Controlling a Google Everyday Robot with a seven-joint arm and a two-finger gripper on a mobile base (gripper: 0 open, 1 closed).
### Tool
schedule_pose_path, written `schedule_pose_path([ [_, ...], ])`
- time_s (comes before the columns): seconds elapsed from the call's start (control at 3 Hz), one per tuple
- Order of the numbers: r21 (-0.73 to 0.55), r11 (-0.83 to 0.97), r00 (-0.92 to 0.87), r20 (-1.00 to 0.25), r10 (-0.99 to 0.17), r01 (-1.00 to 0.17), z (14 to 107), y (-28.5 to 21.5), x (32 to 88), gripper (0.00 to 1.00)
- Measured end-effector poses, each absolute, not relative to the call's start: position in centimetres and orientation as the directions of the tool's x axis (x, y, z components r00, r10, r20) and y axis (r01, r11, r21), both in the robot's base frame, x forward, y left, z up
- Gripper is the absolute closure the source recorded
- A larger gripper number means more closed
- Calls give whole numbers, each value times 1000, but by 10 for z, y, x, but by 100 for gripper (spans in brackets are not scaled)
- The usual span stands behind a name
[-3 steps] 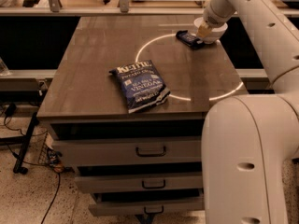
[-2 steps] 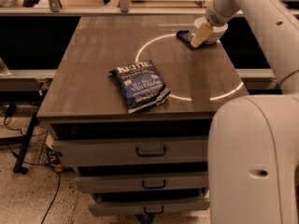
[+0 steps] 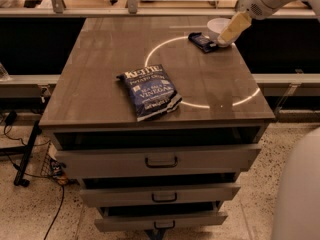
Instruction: Move white bowl near rxbar blueberry
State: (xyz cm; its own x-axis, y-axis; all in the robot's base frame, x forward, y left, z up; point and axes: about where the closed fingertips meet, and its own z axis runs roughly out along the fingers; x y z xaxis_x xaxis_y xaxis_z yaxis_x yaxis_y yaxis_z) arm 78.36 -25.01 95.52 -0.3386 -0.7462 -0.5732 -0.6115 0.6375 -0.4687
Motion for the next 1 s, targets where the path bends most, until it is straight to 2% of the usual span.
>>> schedule_pose_path([
  [0.33,-546,640,-169,-675,-719,-541,1042,-268,719,0],
  [0.67,-640,599,-48,-663,-747,-481,1103,-270,673,0],
  [1.0,-644,593,-47,-657,-752,-482,1102,-271,673,0],
])
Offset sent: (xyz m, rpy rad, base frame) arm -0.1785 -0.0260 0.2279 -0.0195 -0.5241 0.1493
